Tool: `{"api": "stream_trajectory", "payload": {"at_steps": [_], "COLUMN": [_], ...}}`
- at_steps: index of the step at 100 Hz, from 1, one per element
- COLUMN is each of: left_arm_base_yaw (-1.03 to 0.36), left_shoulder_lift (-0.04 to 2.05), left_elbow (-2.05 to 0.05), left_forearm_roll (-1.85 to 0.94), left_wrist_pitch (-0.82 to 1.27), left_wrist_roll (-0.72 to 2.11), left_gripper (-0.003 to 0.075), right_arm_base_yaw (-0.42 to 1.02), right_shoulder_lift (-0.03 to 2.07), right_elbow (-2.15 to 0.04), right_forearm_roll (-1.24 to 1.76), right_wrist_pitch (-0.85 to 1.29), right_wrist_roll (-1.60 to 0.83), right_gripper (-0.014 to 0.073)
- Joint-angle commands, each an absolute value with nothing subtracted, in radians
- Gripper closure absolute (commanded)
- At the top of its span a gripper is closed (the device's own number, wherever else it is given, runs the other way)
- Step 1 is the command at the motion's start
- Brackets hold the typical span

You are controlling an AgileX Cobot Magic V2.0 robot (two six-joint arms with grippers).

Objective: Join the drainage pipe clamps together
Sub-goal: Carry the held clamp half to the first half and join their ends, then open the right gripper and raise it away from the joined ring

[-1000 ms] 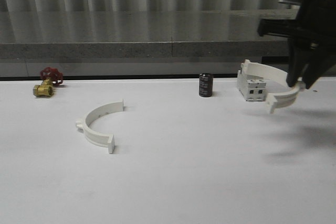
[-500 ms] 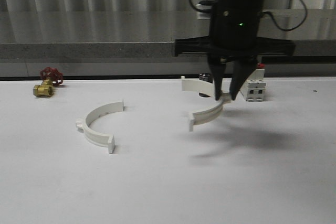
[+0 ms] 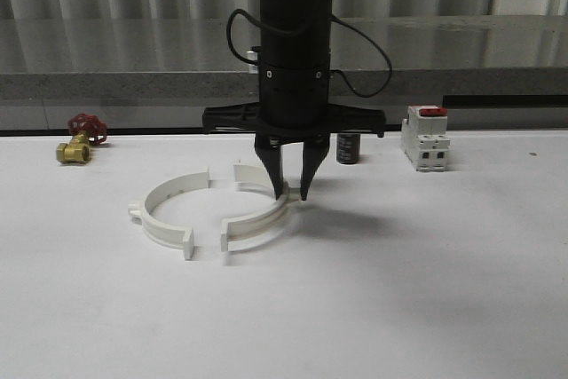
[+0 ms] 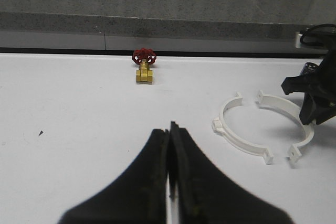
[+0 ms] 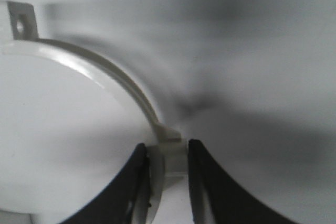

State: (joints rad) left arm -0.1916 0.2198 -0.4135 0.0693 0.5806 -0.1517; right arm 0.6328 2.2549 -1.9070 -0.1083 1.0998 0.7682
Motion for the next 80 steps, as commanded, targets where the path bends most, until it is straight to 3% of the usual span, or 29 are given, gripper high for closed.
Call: {"api": "stream_trajectory", "payload": {"at_steps": [1, 62, 69, 80], "left_arm_base_yaw": [-0.188, -0.188, -0.188, -0.188], "left_shoulder_lift": [0.229, 0.229, 0.229, 0.229], "left_elbow": [-0.438, -0.438, -0.438, -0.438], "left_forearm_roll": [0.071, 0.071, 0.071, 0.071], "left_wrist_pitch": [0.506, 0.506, 0.506, 0.506], "left_wrist_roll": [-0.152, -0.152, -0.152, -0.152], "left_gripper": [0.0741, 0.0741, 0.0741, 0.0741], "right_arm_base_yaw": [0.637, 0.657, 0.658, 0.658], "right_shoulder_lift": [2.215, 2.268, 2.268, 2.268], "right_elbow": [-1.974, -2.025, -2.025, -2.026], "right_forearm_roll": [-0.113, -0.081, -0.079, -0.079], "right_wrist_pitch": [1.102, 1.076, 1.068, 1.034], "right_wrist_roll": [0.777, 0.777, 0.777, 0.777], "right_gripper": [0.0659, 0.0649, 0.0592, 0.0426]}}
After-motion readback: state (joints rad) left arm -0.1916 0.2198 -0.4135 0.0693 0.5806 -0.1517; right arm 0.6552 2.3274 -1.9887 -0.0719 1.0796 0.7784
